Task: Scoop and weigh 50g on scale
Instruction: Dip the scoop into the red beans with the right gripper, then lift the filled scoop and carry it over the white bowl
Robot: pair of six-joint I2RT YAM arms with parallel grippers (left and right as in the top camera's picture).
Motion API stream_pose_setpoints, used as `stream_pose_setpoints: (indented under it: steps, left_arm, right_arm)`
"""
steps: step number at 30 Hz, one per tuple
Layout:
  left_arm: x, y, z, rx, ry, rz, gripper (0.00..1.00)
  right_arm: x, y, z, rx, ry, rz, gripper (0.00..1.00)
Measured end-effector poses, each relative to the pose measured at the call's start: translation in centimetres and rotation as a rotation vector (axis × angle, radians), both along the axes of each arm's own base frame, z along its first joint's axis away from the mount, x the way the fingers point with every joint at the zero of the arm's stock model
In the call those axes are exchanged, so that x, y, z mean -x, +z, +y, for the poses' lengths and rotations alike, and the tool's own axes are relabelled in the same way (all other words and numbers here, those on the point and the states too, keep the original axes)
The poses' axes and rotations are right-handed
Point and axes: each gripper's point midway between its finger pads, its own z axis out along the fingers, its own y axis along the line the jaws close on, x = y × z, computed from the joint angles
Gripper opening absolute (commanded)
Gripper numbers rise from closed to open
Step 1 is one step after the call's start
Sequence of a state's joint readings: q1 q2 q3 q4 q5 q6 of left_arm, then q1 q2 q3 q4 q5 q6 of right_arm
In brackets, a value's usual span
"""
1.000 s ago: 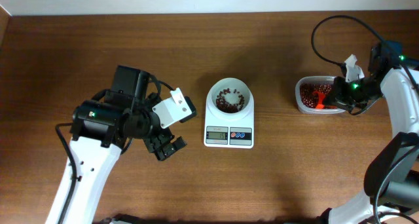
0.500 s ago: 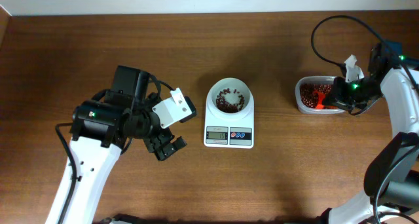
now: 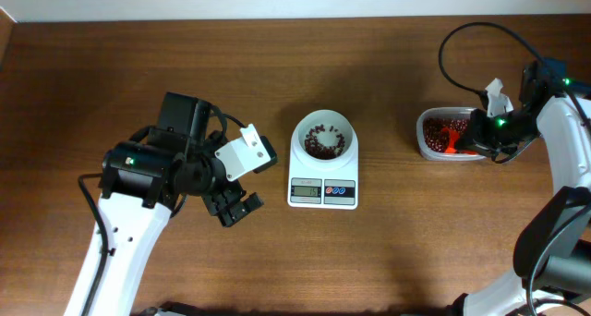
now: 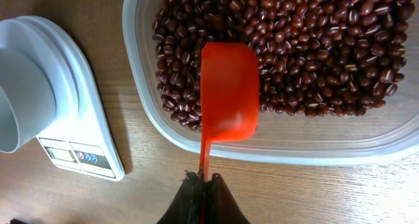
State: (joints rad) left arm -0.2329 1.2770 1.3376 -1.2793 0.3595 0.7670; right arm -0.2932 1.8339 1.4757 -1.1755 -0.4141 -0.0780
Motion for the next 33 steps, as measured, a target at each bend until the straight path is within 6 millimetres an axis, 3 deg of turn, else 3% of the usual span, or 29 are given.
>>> stream_pose_setpoints:
  steps: [8,11,15,28,33]
  left_arm:
    - [0.0,0.0,0.0,0.0,0.0,0.0,0.99]
    - [0.0,0.0,0.0,0.0,0.0,0.0,0.99]
    - [0.0,0.0,0.0,0.0,0.0,0.0,0.99]
    - [0.0,0.0,0.0,0.0,0.0,0.0,0.99]
    - [0.0,0.0,0.0,0.0,0.0,0.0,0.99]
  right_arm:
    - [-1.2,0.1,-1.0,0.015,-0.019,-0.057,0.04]
    - [-0.8,0.2,-3.9,0.002,-0.102,-0.064,0.04]
    - [-0.5,1.1,-4.8,-0.104,-0.13,-0.107,0.04]
    - [-0.2,2.9,-3.2,-0.271,-0.106,-0.16,0.04]
    - [-0.3,4.4,-1.6,-0.395,-0.098,-0.195,0.04]
